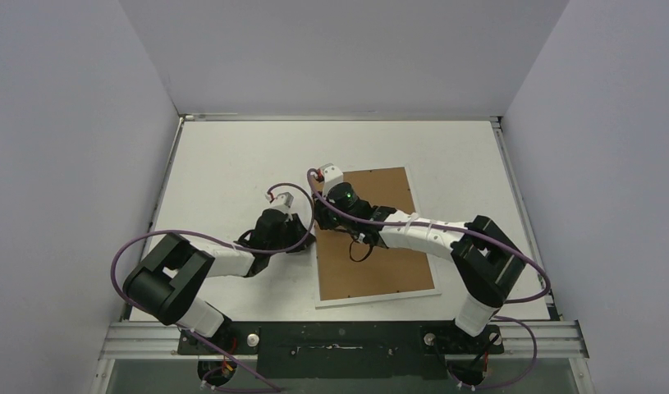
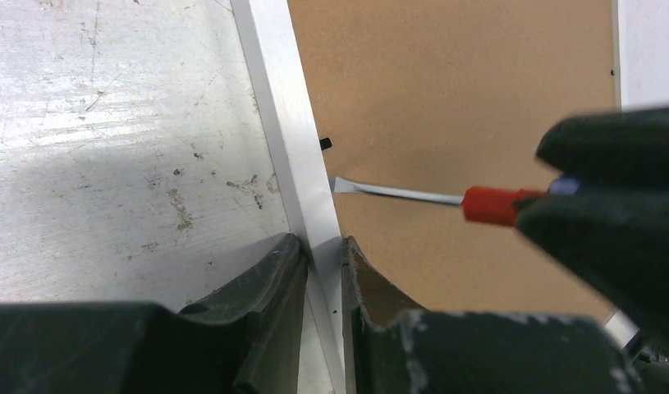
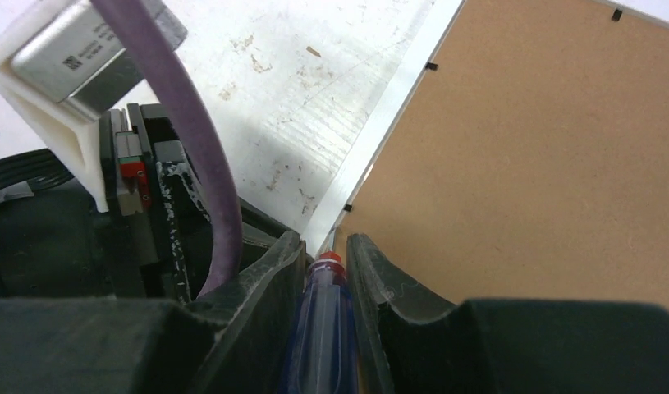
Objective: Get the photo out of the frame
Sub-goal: Release the photo frame item from the photo frame, then adjust the screwdriver.
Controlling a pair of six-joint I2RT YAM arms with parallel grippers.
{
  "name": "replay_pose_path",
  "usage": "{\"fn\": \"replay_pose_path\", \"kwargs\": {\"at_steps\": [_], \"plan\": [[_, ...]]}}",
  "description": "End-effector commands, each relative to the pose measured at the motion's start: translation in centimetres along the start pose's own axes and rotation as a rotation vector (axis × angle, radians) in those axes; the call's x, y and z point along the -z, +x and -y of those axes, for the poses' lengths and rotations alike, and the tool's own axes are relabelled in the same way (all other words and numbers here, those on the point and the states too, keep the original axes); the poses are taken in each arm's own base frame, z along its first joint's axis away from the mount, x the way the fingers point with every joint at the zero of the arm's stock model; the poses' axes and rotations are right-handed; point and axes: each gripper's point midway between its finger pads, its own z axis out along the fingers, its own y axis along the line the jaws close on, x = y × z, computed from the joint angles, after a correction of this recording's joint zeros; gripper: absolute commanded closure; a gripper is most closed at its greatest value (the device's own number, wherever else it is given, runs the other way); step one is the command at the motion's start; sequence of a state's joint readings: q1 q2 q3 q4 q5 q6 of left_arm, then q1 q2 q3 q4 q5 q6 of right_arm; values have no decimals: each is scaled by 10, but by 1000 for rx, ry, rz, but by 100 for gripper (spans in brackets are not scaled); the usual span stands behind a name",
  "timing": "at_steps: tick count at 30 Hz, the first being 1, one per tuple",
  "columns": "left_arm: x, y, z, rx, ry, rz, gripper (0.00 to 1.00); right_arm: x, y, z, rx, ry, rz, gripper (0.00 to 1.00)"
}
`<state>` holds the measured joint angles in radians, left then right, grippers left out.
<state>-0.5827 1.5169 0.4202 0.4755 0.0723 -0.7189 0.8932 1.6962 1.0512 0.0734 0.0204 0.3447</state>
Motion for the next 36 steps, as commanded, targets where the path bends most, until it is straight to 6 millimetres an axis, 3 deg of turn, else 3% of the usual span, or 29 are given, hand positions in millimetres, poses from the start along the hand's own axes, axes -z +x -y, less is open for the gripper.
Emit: {"fn": "replay_pose_path", "kwargs": {"at_steps": [1,4,10,17,23,26,29,36], "plan": [[20,64,-58,-3,-195,-211,100,19,24,-27,-14,-73,-105,100],[22,61,-55,-4,-186,-200,100,28,11,-22,-72,-72,-60,100],[28,40,-38,-7,-127,-150,98,51,4,11,-191,5,0,100],[52,-10,7,-44,1,-49,72,86,10,35,-281,60,65,100],[87,-39,42,-30,127,53,57,127,-2,35,-370,-10,191,100],[101,-46,48,15,148,86,48,150,-9,39,-428,-24,280,100],[112,-43,50,97,165,84,45,165,-12,39,-511,-58,374,100],[128,-54,98,390,540,216,42,196,-36,28,-624,-123,557,100]]}}
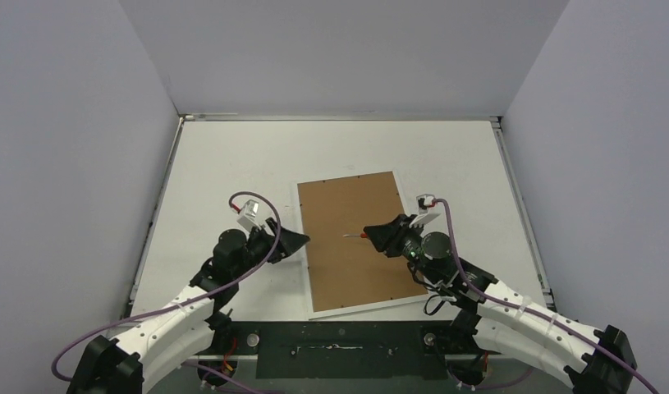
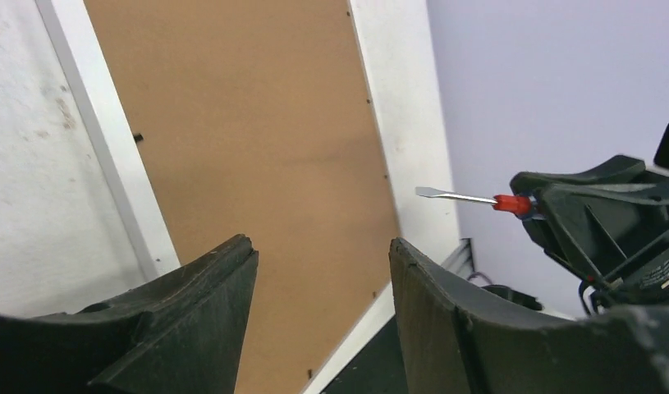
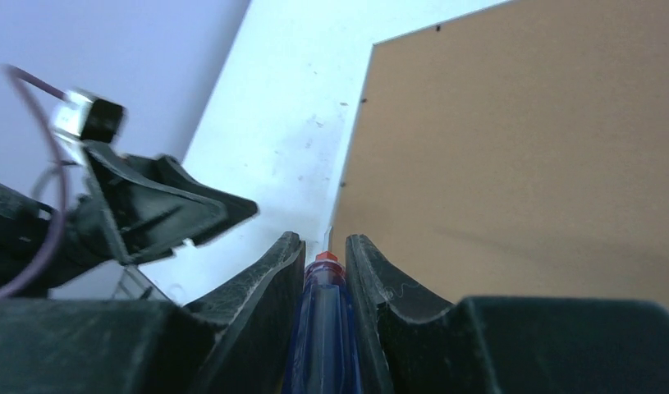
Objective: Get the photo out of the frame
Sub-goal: Adjust the screwdriver.
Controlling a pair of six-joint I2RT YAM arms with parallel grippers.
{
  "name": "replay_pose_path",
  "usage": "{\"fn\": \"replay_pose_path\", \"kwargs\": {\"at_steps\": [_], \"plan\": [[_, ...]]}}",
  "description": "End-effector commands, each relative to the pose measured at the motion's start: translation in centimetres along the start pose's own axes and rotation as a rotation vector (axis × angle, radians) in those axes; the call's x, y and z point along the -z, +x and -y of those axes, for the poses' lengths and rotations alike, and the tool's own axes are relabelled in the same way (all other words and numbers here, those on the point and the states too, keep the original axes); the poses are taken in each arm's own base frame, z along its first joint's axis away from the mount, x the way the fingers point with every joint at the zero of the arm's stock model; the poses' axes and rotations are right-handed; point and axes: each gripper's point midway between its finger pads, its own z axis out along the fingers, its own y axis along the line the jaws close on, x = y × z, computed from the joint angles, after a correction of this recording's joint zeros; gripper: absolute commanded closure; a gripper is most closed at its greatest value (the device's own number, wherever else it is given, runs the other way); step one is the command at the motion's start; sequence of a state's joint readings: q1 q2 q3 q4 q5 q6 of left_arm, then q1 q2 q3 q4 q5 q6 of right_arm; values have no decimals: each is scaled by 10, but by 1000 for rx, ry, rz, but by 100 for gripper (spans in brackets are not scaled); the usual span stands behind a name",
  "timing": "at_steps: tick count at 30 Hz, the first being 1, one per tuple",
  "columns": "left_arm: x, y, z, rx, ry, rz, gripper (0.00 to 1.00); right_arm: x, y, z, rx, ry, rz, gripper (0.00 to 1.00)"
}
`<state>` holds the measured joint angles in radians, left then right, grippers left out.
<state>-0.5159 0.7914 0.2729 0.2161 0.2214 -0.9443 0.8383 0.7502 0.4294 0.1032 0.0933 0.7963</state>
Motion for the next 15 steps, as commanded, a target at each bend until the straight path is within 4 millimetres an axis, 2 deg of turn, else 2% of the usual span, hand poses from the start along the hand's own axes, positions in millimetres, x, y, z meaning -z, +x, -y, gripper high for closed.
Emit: {"fn": "replay_pose_path", "kwargs": {"at_steps": [1,3,5,8,15], "plan": [[1,-9,50,203,263,76,42,7,-40,-32,-133,-79,195,100],[0,-1,67,205,304,77,42,8,-45,-38,-144,-80,243,100],[-3,-4,79,205,318,135,42,8,-45,-45,-127,-80,276,100],[3,-12,97,224,388,221,41,7,-41,-54,-80,-44,308,100],[8,-26,113,283,459,292,41,3,-30,-77,-37,-54,340,100]]}}
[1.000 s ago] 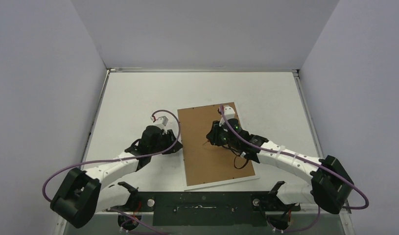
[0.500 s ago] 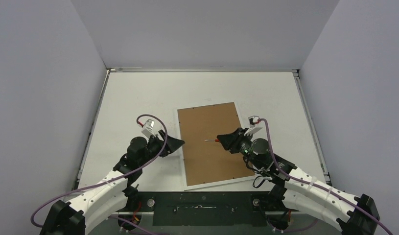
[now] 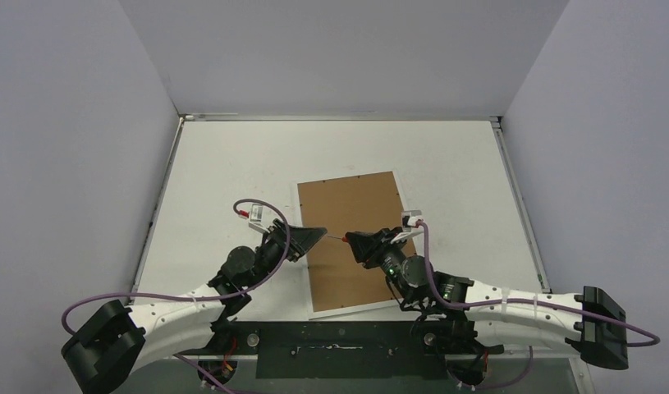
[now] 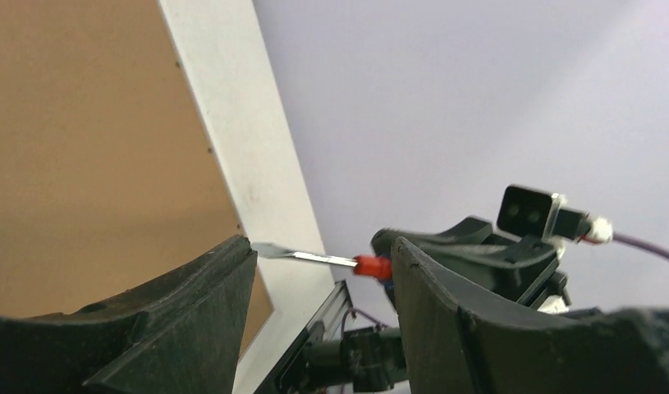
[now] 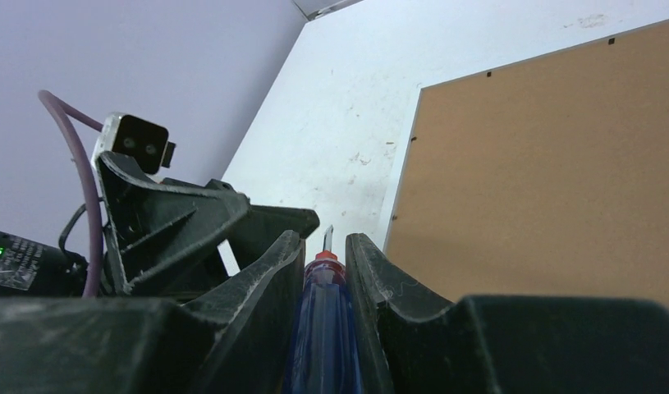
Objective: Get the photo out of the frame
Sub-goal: Adjust the screwdriver.
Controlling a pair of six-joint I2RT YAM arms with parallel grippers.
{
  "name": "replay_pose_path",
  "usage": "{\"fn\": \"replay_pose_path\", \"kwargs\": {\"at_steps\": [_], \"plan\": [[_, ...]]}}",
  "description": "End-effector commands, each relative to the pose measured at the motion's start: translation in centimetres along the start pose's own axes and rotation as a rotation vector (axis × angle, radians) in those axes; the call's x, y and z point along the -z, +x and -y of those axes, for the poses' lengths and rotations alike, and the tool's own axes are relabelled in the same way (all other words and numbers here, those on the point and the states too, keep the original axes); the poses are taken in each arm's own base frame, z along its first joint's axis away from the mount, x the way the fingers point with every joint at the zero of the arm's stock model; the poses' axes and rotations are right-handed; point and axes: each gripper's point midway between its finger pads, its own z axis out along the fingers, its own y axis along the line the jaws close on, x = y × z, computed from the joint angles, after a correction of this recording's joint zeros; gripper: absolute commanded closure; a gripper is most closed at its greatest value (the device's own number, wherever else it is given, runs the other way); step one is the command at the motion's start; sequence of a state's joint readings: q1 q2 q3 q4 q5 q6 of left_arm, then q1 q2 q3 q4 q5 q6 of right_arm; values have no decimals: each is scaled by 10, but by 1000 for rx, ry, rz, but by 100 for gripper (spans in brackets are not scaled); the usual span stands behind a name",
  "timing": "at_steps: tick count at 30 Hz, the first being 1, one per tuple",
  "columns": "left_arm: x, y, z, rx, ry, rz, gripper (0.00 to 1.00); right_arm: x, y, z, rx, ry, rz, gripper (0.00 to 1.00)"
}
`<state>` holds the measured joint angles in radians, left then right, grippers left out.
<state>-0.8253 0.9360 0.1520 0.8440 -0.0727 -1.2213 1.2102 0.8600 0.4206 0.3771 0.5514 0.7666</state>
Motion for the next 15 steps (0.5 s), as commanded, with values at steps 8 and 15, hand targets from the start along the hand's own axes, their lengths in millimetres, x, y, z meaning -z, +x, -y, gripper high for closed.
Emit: {"fn": "replay_pose_path", "kwargs": {"at_steps": [8,15], "plan": [[-2,-27,30,128,89,147,39,-8,-37,-32,-48,-10,190,100],[-6,-27,28,179,55,143,32,-12,-42,-42,-58,-41,215,100]]}}
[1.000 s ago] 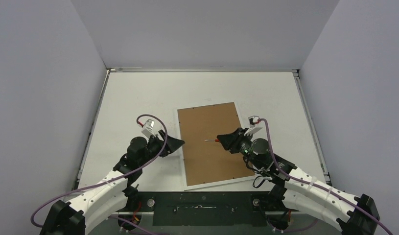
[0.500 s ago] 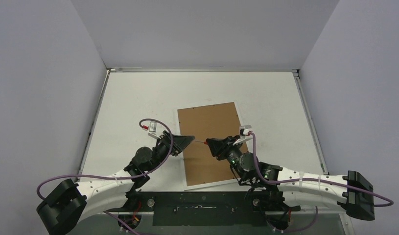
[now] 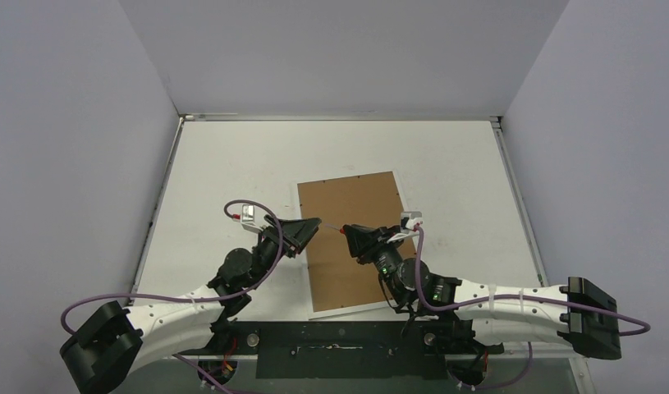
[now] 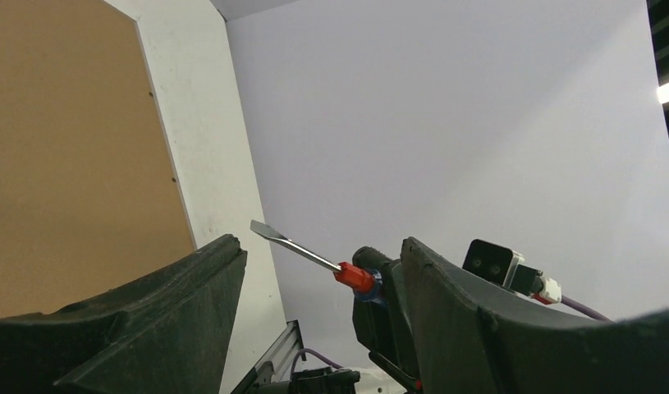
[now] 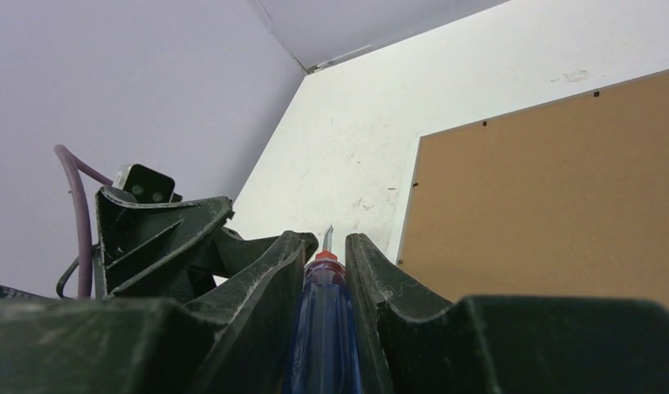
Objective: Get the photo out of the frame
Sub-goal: Adjust the screwdriver.
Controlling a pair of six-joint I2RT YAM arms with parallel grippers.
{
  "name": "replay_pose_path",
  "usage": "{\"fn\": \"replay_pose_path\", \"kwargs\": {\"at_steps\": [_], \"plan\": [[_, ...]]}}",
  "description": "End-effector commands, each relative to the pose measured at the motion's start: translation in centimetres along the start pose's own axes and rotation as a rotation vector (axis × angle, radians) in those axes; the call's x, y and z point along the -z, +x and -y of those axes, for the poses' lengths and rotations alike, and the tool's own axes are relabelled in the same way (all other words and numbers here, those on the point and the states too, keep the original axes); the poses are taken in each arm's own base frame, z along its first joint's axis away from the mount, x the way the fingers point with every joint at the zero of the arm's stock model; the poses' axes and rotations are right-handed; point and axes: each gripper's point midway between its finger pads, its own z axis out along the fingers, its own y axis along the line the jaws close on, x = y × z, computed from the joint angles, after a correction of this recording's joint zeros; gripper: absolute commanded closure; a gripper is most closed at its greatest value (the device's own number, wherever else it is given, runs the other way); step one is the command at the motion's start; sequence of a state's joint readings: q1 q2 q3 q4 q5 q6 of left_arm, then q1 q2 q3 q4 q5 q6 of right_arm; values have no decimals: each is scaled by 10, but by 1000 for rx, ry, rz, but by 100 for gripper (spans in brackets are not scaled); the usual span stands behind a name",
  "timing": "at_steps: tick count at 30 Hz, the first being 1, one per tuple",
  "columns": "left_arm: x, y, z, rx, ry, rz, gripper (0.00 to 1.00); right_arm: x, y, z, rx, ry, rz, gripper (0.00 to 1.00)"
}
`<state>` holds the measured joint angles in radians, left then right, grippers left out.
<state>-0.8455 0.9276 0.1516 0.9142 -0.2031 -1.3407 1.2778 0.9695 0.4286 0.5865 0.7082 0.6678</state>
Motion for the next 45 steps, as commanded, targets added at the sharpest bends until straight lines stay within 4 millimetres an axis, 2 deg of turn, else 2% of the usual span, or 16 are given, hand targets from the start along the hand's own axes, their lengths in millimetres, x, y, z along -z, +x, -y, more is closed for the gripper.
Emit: {"fn": "replay_pose_path", "kwargs": {"at_steps": [1,4,9,18,25,29,31,34,35,37,41,45], "plan": [[-6,-1,11,51,10,9,32,-6,-32,-32,-92,-68,94,100],[-9,2,7,74,12,2,32,-6,-31,-42,-100,-126,95,100],[-14,4,12,93,67,3,35,-4,-26,-51,-117,-177,71,100],[-21,4,25,102,136,14,48,-3,-18,-48,-165,-187,64,100],[-23,2,30,111,153,20,76,-4,-11,-44,-176,-182,58,100],[-22,2,31,113,159,18,96,-4,-6,-42,-182,-185,49,100],[-19,0,31,116,169,26,100,-3,-3,-38,-190,-183,44,99],[-13,-4,30,113,173,47,100,0,2,-38,-189,-219,11,82],[-12,-5,30,107,176,48,100,0,4,-40,-186,-241,-15,72],[-11,-5,33,86,184,45,100,-2,8,-43,-189,-283,-71,46],[-9,-10,41,33,207,42,100,-4,9,-49,-219,-379,-161,30],[-7,-18,43,-5,215,32,100,-2,7,-45,-243,-398,-197,23]]}}
